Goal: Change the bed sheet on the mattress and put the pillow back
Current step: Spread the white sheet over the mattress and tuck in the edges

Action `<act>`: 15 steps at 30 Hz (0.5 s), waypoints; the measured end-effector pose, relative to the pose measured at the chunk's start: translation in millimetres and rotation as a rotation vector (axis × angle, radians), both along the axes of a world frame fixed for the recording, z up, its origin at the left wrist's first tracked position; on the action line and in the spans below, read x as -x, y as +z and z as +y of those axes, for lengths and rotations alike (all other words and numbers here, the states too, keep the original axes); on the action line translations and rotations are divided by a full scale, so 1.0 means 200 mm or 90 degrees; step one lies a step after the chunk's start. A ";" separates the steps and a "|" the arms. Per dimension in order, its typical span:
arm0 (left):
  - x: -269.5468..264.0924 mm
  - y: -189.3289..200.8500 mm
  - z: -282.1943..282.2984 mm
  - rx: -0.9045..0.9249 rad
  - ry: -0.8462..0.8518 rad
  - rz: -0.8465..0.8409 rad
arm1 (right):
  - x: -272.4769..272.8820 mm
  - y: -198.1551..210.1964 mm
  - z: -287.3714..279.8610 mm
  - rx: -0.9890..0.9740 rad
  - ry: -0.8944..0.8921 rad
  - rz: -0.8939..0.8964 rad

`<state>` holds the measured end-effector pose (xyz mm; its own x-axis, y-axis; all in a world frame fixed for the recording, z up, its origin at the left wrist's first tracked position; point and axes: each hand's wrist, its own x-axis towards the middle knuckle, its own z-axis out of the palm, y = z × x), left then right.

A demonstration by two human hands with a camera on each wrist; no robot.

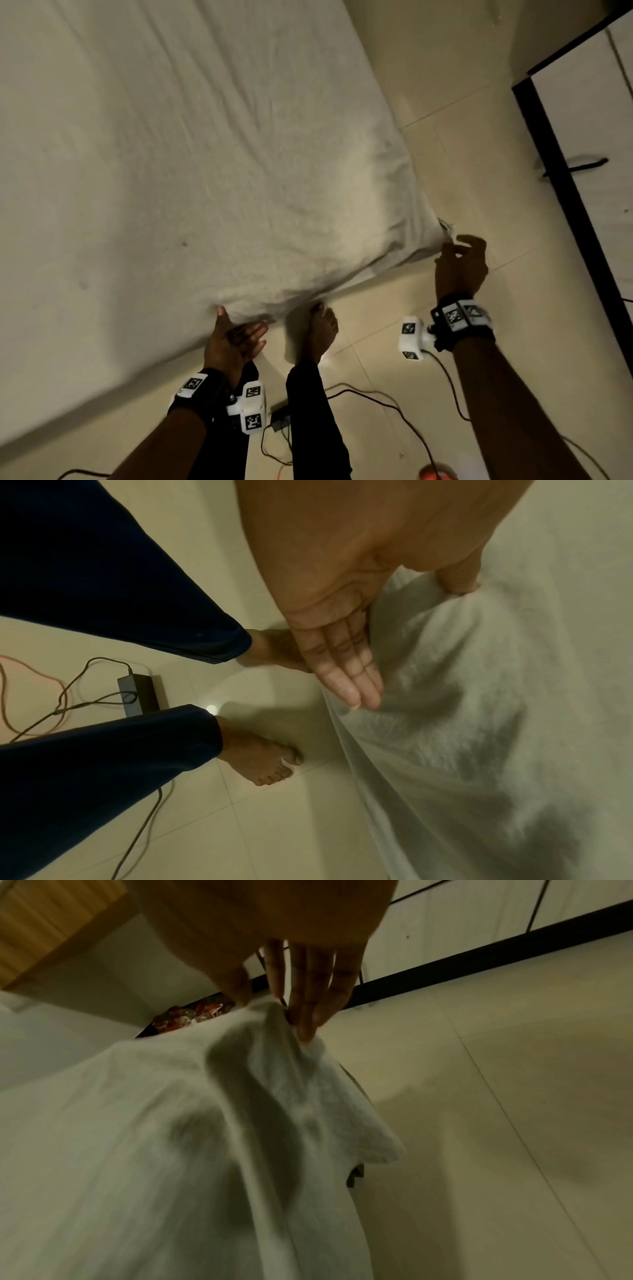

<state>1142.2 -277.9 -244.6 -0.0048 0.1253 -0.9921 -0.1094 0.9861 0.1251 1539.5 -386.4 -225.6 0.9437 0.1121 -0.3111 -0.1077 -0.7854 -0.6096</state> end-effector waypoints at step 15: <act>-0.05 -0.01 0.00 -0.019 0.031 -0.031 | -0.32 -0.09 0.05 0.030 0.056 0.088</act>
